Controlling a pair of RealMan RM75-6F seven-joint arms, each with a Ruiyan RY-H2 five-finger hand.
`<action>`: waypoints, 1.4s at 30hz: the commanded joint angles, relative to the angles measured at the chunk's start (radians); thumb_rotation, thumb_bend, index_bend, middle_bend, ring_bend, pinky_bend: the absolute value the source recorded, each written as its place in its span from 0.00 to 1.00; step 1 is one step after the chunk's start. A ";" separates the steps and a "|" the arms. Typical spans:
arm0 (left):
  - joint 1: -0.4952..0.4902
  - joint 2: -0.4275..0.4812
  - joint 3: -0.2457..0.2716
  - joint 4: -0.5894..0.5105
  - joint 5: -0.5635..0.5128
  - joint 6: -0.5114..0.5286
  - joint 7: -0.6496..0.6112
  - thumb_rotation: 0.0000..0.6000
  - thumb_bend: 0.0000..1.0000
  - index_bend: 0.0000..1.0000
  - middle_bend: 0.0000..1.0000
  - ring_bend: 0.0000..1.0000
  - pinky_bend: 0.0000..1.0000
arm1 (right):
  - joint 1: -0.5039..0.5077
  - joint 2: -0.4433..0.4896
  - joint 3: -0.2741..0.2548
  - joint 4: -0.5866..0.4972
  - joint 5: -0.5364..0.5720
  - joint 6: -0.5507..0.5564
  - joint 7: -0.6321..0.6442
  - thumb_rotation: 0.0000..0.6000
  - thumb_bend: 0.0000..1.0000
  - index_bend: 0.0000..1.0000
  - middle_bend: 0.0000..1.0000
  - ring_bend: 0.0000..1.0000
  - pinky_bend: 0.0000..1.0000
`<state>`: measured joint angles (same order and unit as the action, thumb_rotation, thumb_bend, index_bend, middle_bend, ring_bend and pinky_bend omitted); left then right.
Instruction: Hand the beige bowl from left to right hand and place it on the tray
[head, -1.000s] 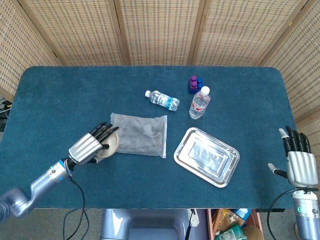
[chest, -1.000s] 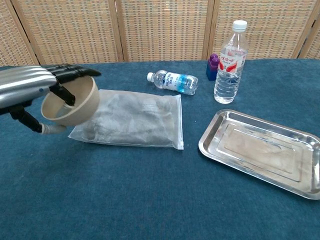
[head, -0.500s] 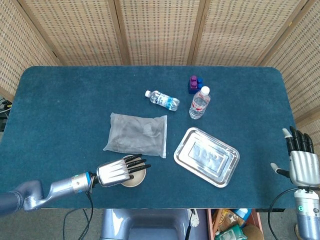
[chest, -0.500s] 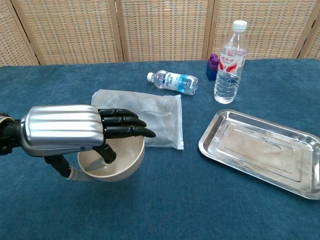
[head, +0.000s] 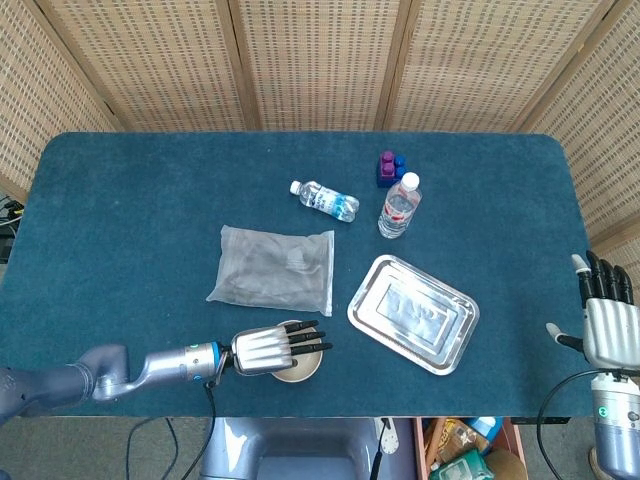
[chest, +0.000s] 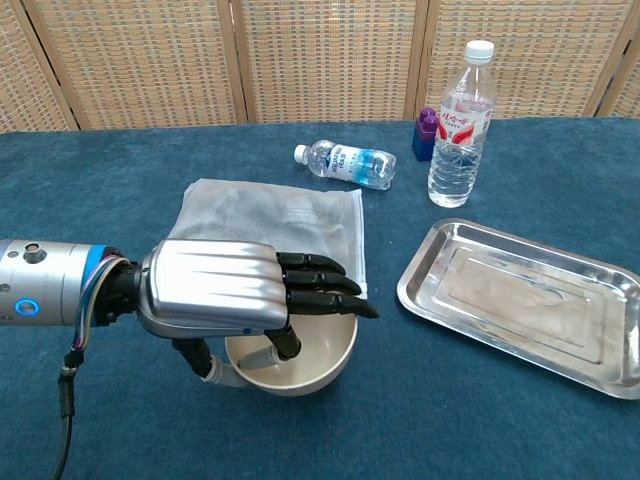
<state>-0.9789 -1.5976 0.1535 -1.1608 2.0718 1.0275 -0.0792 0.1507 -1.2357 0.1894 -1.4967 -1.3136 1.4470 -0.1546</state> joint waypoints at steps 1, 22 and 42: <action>-0.014 -0.018 0.000 0.014 -0.008 -0.013 0.007 1.00 0.32 0.61 0.00 0.00 0.00 | 0.001 -0.001 0.000 0.001 0.003 -0.002 -0.003 1.00 0.00 0.00 0.00 0.00 0.00; 0.148 0.247 -0.045 -0.160 -0.268 0.188 -0.002 1.00 0.00 0.00 0.00 0.00 0.00 | 0.007 0.008 -0.035 -0.019 -0.060 0.000 -0.017 1.00 0.00 0.00 0.00 0.00 0.00; 0.570 0.492 -0.199 -0.450 -0.829 0.427 0.098 1.00 0.00 0.00 0.00 0.00 0.00 | 0.345 0.045 -0.189 0.015 -0.598 -0.250 0.111 1.00 0.00 0.00 0.00 0.00 0.00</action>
<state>-0.4196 -1.1180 -0.0374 -1.5970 1.2574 1.4557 0.0187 0.4663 -1.1854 0.0136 -1.4749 -1.8788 1.2220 -0.0547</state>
